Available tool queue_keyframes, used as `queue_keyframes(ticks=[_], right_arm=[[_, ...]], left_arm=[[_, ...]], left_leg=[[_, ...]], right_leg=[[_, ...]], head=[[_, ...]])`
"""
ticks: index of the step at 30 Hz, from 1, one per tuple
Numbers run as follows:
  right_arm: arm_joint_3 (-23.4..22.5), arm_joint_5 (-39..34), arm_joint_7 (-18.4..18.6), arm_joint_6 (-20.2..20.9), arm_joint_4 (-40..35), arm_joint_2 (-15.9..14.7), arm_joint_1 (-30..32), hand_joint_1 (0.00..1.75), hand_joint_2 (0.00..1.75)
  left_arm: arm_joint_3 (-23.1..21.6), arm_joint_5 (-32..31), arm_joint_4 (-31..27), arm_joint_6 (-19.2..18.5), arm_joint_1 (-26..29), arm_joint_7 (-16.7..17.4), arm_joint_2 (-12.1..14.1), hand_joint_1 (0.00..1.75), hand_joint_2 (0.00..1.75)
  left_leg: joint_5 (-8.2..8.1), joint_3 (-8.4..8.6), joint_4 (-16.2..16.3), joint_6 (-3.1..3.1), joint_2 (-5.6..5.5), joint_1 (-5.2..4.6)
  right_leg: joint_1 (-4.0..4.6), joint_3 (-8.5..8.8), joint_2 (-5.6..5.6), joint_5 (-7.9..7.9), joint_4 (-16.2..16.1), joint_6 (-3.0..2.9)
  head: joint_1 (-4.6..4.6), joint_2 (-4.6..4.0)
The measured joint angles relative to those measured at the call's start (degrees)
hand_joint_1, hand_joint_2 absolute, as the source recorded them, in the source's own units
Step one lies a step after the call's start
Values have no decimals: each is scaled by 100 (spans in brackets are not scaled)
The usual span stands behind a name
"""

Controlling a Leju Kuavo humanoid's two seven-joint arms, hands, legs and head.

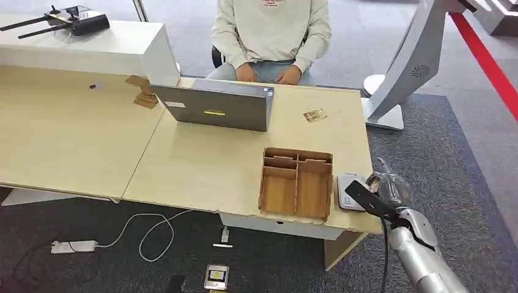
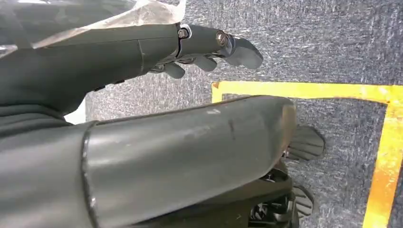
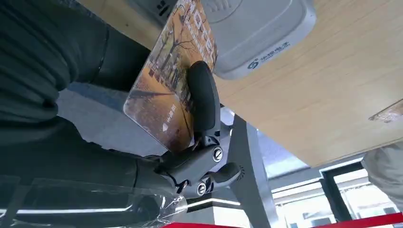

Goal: Pass the card to the sensor for recognition and then transmit it.

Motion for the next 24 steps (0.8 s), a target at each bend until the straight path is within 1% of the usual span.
queue_keyframes(ticks=[6,12,18,24], right_arm=[[4,-250,-35,-173,22,22,-14,175,175],[-33,-1051,-396,-523,22,57,-196,175,175],[-133,-1554,-617,-564,-9,149,-588,175,175],[-223,-1744,-647,-564,-96,249,-1010,175,175]], left_arm=[[0,-18,0,-2,0,-33,0,0,0],[0,-365,0,-70,-29,-9,17,0,0],[0,-590,0,-162,-80,-42,33,0,0],[0,-614,0,-188,-100,-146,48,0,0]], left_leg=[[0,0,0,0,-1,0],[0,-1,0,0,0,0],[2,0,0,-1,0,0],[2,0,0,-1,0,0]], right_leg=[[0,1,0,1,1,1],[0,0,0,1,2,1],[0,1,0,4,4,0],[0,0,0,4,5,0]], head=[[0,0],[2,0],[2,0],[0,0]])
